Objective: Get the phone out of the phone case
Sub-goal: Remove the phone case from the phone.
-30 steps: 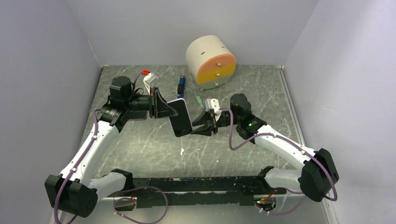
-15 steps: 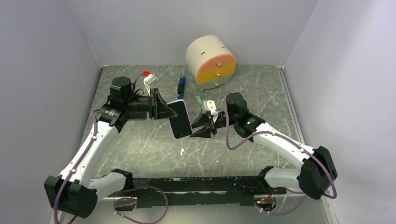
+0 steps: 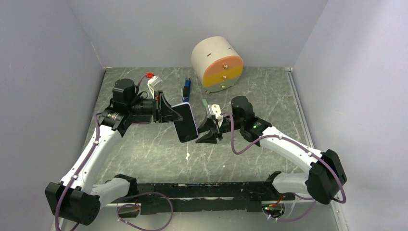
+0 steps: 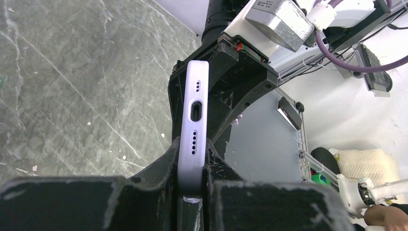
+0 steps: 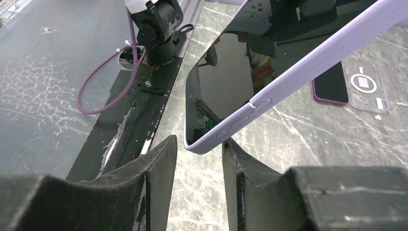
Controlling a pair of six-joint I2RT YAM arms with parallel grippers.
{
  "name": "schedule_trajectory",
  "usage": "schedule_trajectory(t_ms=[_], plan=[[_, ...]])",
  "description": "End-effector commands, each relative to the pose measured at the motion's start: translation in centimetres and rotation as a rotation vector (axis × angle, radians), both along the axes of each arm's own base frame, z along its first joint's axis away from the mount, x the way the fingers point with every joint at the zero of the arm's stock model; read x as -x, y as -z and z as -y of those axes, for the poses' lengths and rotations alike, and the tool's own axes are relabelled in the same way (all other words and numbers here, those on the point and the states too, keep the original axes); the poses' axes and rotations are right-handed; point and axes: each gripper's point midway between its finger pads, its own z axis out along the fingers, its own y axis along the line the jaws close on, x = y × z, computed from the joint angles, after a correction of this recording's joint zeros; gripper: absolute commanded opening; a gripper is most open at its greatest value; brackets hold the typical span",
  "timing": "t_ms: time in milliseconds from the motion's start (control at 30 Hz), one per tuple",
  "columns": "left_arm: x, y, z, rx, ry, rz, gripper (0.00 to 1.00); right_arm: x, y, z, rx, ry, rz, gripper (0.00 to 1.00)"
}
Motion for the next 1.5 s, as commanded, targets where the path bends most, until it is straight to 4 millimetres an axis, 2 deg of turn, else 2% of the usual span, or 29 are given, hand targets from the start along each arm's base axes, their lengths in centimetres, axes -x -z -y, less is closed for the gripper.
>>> schedule_trajectory(t_ms=[0, 133, 267, 467, 567, 667, 800, 1133, 1467], plan=[[0.6, -2.8, -0.2, 0.028, 0.025, 0.132, 0.03, 0.2, -2.5, -0.4, -0.058, -0.025, 0.05, 0.42], [0.7, -2.8, -0.1, 0.031, 0.032, 0.133, 0.03, 0.1, -2.5, -0.5, -0.062, -0.02, 0.044, 0.38], [0.9, -3.0, -0.1, 0.039, 0.043, 0.131, 0.03, -0.1, -2.4, -0.5, -0.064, -0.018, 0.059, 0.29], [1.4, -3.1, 0.0, 0.055, 0.073, 0.095, 0.02, 0.3, -2.2, -0.4, -0.079, -0.047, 0.167, 0.18], [1.4, -2.9, 0.1, 0.055, 0.081, 0.076, 0.02, 1.2, -2.1, -0.3, -0.097, -0.117, 0.247, 0.14], [1.5, -2.7, 0.2, 0.058, 0.107, 0.048, 0.03, 0.9, -2.1, -0.5, -0.09, -0.127, 0.291, 0.13], [1.9, -2.8, 0.2, 0.065, 0.137, 0.043, 0.03, 0.2, -2.0, -0.9, -0.063, -0.129, 0.312, 0.01], [4.4, -3.0, 0.7, 0.087, 0.252, 0.055, 0.03, -2.1, -2.7, -1.4, -0.065, -0.045, 0.415, 0.0], [5.1, -3.3, 0.7, 0.067, 0.244, 0.096, 0.03, -4.2, -2.3, -1.6, -0.018, 0.022, 0.419, 0.0]])
